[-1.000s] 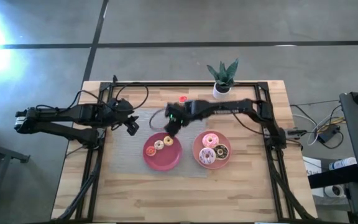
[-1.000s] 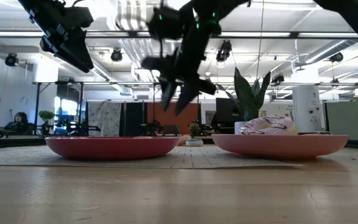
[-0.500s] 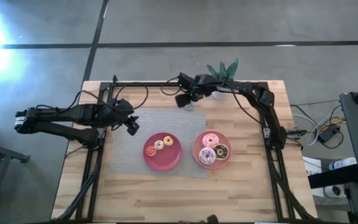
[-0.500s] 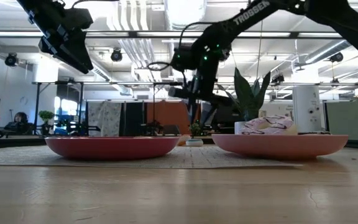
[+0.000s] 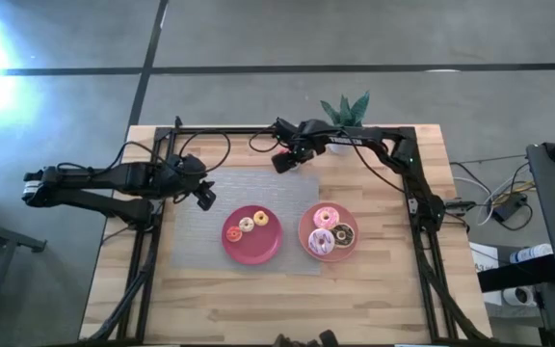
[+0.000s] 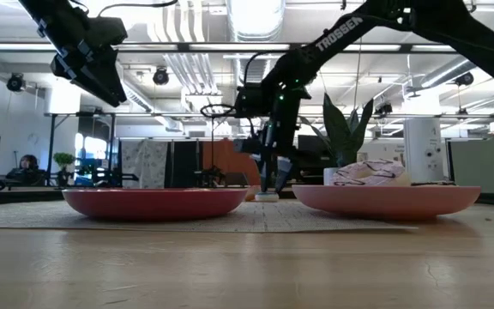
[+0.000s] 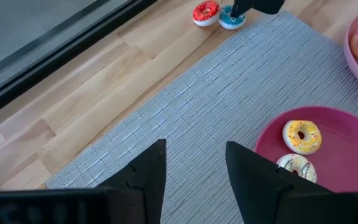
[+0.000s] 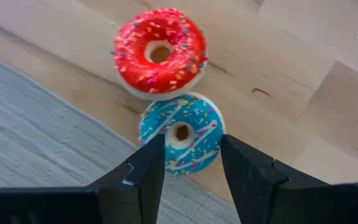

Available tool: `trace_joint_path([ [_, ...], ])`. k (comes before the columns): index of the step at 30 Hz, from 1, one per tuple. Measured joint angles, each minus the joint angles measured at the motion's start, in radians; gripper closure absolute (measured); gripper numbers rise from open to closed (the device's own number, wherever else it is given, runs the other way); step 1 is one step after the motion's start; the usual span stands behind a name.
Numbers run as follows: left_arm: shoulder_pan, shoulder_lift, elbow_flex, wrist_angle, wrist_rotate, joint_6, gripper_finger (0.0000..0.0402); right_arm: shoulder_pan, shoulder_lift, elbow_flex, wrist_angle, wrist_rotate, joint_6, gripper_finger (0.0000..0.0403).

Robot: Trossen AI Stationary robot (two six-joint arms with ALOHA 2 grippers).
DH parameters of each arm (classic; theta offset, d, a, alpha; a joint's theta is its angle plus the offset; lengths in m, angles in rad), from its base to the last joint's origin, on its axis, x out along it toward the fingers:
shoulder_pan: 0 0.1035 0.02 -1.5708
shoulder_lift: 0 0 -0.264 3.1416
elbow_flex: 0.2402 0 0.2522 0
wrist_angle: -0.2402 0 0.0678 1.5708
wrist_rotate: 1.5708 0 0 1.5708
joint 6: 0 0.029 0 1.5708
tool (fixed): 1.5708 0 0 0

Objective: Pick & Place donuts
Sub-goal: Put the small blue donut on the pink plate

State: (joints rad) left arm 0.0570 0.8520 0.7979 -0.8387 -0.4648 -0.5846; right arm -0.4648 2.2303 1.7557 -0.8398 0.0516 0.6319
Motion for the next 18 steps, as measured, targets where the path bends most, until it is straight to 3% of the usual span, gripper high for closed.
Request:
trace_joint_path([
  [8,0.0,0.0,0.0,0.0,0.0,-0.008,0.0262,-0.013,0.024,0.001,0.006,-0.029,-0.013,0.0281],
  [16,0.0,0.0,0.0,0.0,0.0,-0.016,0.0262,-0.027,0.026,0.0,0.007,-0.099,-0.015,0.038],
  [18,0.0,0.0,0.0,0.0,0.0,-0.015,0.0262,-0.024,0.026,0.0,0.008,-0.104,-0.015,0.0387],
])
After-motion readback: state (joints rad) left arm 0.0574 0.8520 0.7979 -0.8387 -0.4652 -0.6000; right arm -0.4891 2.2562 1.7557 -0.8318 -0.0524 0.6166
